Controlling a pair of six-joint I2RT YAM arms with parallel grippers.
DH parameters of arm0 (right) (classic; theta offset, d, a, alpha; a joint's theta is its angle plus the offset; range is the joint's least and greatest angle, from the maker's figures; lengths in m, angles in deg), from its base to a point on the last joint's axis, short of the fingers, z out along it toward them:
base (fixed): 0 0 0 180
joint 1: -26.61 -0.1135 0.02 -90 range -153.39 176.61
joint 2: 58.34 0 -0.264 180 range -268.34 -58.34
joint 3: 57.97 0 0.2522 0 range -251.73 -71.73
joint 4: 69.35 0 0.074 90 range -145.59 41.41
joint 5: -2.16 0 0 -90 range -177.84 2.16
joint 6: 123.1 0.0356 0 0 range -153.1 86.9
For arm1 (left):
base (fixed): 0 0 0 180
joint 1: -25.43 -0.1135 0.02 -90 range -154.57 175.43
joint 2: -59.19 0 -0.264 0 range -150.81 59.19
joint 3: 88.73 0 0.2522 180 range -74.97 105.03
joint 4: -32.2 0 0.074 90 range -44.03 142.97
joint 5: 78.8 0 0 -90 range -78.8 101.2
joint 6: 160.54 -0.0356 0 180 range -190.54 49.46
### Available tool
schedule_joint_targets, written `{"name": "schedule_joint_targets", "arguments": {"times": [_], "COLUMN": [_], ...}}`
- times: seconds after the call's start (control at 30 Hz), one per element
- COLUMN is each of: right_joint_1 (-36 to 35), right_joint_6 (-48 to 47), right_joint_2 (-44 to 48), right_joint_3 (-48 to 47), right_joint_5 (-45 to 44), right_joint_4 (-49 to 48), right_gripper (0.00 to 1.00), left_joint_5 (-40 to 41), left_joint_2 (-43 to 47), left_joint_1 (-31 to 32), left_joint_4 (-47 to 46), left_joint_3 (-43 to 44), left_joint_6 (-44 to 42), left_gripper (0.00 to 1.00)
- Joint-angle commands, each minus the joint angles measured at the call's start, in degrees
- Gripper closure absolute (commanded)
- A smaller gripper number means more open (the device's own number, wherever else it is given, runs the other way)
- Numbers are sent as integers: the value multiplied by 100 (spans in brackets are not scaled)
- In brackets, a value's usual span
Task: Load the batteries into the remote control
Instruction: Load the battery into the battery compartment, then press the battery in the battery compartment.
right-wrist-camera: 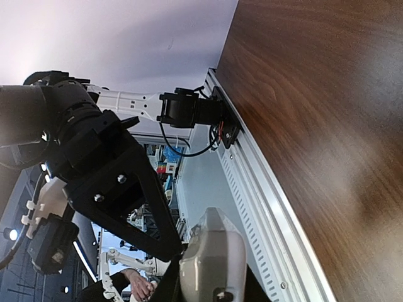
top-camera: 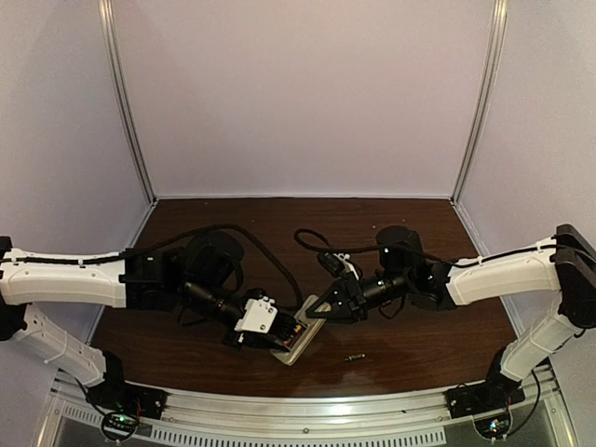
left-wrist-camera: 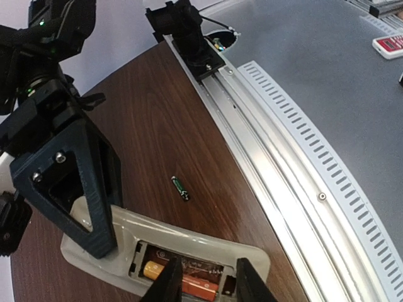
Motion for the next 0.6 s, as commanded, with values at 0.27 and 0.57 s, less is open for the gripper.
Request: {"name": "schedule_joint_targets", "arguments": {"times": [0.27,0.57], "right_joint_1": [308,311], "right_joint_6": [-1424,-1852], "right_joint_2": [363,543], "right_joint_3": [-322,-595], "right_joint_5": [30,231], "right_joint_4": [1084,1485], "right_gripper": [100,100], "left_joint_5": [1921,632], "left_joint_2": [2041,1758], "left_joint_1": [-197,-545], "left_joint_4": [-1625,-711], "left_joint_3": [-790,-645], "left_joint_6": [2897,3586], "left_gripper": [4,4]}}
